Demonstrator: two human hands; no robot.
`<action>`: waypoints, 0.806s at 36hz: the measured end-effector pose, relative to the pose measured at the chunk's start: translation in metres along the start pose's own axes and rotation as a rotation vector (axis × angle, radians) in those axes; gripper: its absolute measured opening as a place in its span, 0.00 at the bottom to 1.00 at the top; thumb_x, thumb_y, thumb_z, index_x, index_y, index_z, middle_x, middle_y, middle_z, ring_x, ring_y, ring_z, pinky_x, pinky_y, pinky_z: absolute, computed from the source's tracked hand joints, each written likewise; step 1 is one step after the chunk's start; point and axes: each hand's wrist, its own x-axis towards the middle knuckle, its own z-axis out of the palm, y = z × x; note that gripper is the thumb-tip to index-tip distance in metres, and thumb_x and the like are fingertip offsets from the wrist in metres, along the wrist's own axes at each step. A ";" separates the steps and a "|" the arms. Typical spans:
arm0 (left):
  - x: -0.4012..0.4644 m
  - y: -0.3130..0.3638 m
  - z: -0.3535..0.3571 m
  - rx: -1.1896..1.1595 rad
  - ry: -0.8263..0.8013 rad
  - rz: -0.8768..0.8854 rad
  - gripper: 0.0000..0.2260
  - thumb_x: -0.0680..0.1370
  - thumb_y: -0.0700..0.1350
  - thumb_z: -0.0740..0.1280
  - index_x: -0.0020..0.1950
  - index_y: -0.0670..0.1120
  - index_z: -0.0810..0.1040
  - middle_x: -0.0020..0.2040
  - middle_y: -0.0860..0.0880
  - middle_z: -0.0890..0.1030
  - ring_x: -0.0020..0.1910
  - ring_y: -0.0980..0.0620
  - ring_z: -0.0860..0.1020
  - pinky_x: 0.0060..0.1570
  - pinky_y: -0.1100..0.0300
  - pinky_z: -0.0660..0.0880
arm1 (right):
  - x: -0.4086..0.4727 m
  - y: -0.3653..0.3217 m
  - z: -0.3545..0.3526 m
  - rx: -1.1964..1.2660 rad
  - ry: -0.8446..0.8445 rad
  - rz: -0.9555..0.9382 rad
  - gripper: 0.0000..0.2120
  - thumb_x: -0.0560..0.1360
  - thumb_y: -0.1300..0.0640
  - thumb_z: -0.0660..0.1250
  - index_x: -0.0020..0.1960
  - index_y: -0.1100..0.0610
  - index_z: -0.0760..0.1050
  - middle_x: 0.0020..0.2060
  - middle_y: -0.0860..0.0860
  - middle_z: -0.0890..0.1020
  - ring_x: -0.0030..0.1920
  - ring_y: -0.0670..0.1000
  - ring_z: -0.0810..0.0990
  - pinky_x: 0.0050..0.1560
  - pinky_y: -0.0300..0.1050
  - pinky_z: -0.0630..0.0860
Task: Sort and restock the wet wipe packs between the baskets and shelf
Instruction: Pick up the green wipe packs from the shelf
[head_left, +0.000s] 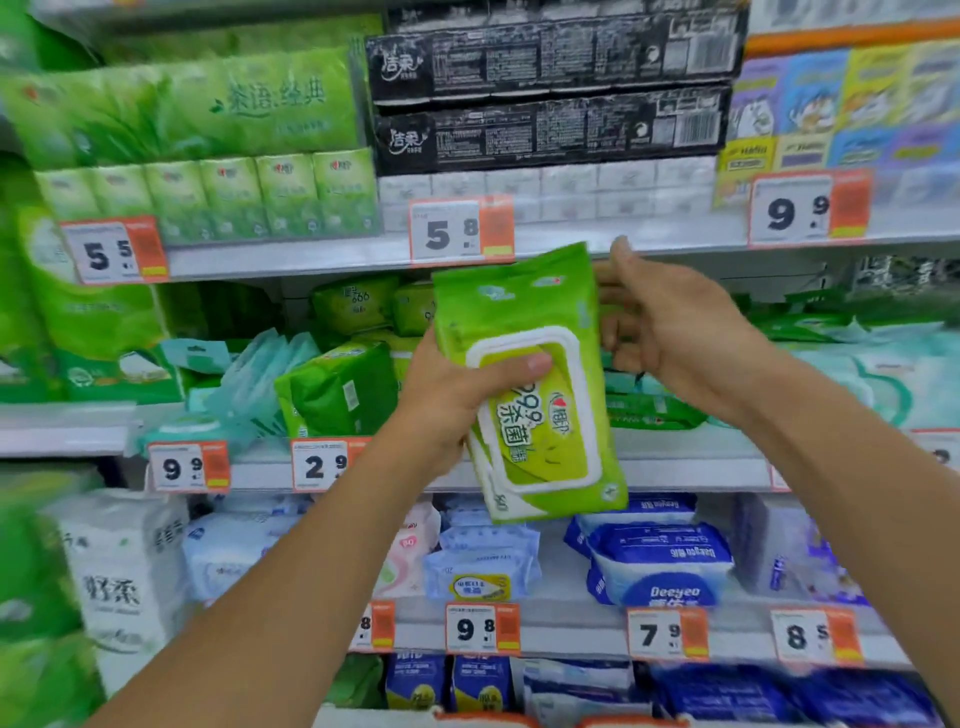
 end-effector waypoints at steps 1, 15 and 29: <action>-0.006 -0.002 0.000 -0.125 0.058 -0.105 0.28 0.60 0.41 0.82 0.59 0.39 0.80 0.51 0.39 0.85 0.48 0.41 0.85 0.46 0.46 0.81 | -0.003 0.004 0.004 -0.134 0.010 0.013 0.16 0.80 0.41 0.62 0.53 0.51 0.79 0.44 0.47 0.84 0.29 0.41 0.74 0.27 0.35 0.66; -0.054 -0.007 -0.107 -0.007 0.352 -0.388 0.36 0.62 0.51 0.81 0.68 0.46 0.75 0.55 0.44 0.84 0.51 0.45 0.83 0.43 0.51 0.81 | -0.043 0.094 0.065 -0.037 -0.456 0.372 0.30 0.61 0.61 0.79 0.62 0.53 0.79 0.54 0.54 0.86 0.55 0.57 0.85 0.60 0.56 0.79; -0.144 -0.073 -0.164 0.754 -0.401 -1.396 0.16 0.83 0.42 0.61 0.69 0.39 0.69 0.61 0.39 0.77 0.52 0.41 0.81 0.53 0.52 0.80 | -0.107 0.206 0.138 -0.669 -1.114 0.661 0.38 0.65 0.45 0.80 0.71 0.51 0.72 0.66 0.45 0.76 0.66 0.48 0.76 0.64 0.41 0.74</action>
